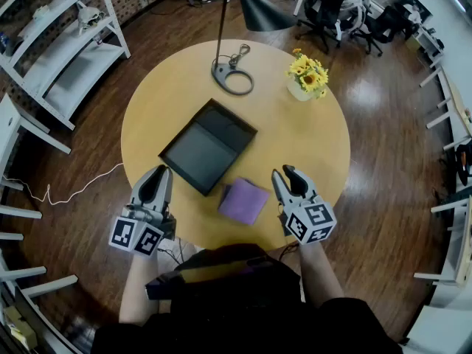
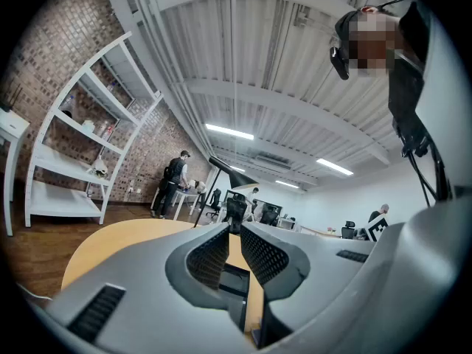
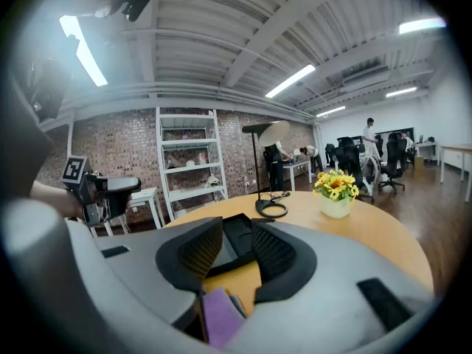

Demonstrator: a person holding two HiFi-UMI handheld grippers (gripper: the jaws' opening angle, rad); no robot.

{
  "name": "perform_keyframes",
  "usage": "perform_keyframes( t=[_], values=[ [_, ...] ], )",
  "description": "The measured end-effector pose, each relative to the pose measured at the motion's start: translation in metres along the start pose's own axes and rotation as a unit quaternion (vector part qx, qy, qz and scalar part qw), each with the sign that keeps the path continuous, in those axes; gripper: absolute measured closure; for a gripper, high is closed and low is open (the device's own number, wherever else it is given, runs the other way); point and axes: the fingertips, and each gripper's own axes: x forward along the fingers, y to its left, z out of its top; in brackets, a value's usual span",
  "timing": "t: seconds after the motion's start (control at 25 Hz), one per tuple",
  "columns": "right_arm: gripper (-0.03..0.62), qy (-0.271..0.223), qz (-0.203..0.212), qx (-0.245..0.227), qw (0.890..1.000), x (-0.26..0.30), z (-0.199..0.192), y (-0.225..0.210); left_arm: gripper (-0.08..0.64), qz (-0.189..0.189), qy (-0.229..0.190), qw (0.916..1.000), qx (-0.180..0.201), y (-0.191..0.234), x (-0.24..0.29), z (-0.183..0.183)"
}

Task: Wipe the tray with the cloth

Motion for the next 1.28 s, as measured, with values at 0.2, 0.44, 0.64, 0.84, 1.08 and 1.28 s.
perform_keyframes(
  t=[0.2, 0.44, 0.64, 0.84, 1.08, 1.28],
  values=[
    [0.371, 0.109, -0.003, 0.002, 0.994, 0.020, -0.061, 0.006, 0.480, 0.000, 0.006, 0.9998, -0.016, 0.011, -0.008, -0.009],
    [0.302, 0.266, 0.045, -0.086, 0.959, 0.035, -0.150, 0.045, 0.480, 0.001, 0.043, 0.9988, -0.024, 0.025, -0.018, -0.027],
    [0.276, 0.353, 0.061, -0.183, 0.916, 0.047, -0.198, 0.054, 0.480, -0.024, 0.092, 0.9955, 0.000, 0.024, -0.016, -0.041],
    [0.181, 0.438, 0.088, -0.182, 0.876, 0.061, -0.224, 0.059, 0.480, -0.070, 0.146, 0.9866, 0.020, 0.027, -0.011, -0.059],
    [0.218, 0.440, 0.084, -0.151, 0.881, 0.063, -0.224, 0.061, 0.480, -0.110, 0.184, 0.9763, 0.028, 0.033, 0.001, -0.079],
    [0.434, 0.424, 0.048, -0.099, 0.899, 0.059, -0.223, 0.052, 0.480, -0.123, 0.204, 0.9708, 0.024, 0.040, 0.017, -0.093]
  ],
)
